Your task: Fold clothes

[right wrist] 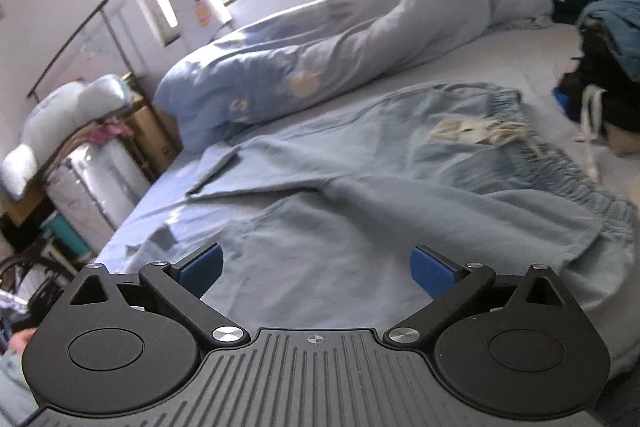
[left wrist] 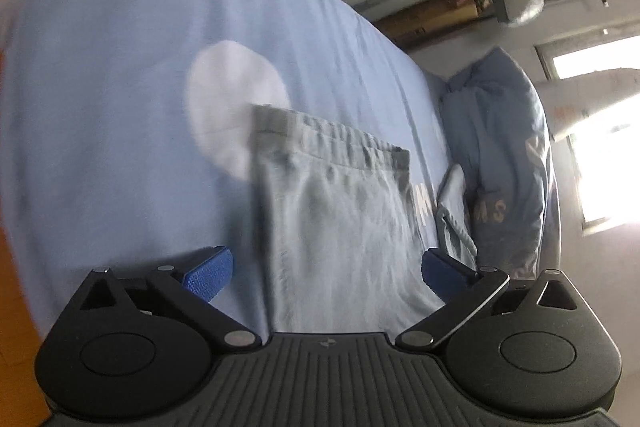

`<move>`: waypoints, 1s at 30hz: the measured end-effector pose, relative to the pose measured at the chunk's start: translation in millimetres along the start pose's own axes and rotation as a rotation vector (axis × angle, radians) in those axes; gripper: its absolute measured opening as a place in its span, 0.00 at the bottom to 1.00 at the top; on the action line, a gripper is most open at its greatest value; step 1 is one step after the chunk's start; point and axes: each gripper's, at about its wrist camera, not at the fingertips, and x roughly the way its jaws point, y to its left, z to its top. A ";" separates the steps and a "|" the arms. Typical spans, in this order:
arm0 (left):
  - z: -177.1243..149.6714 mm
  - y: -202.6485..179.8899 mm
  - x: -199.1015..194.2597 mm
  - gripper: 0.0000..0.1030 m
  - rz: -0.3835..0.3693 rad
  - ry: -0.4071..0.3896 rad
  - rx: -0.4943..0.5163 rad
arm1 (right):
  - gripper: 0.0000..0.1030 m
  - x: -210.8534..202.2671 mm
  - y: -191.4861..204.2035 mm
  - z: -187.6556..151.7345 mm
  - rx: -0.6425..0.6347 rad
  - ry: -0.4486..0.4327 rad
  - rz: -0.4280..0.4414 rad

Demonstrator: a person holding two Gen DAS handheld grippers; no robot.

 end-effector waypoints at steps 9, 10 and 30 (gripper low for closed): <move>18.1 -18.1 24.6 1.00 0.002 0.035 0.096 | 1.00 13.3 25.5 -14.3 -0.009 0.075 0.083; 19.5 -16.0 24.5 1.00 -0.004 0.025 0.085 | 1.00 13.8 27.2 -14.6 -0.013 0.074 0.085; 18.4 18.3 -32.4 0.08 0.029 -0.367 0.053 | 1.00 21.1 39.8 -22.6 -0.014 0.102 0.087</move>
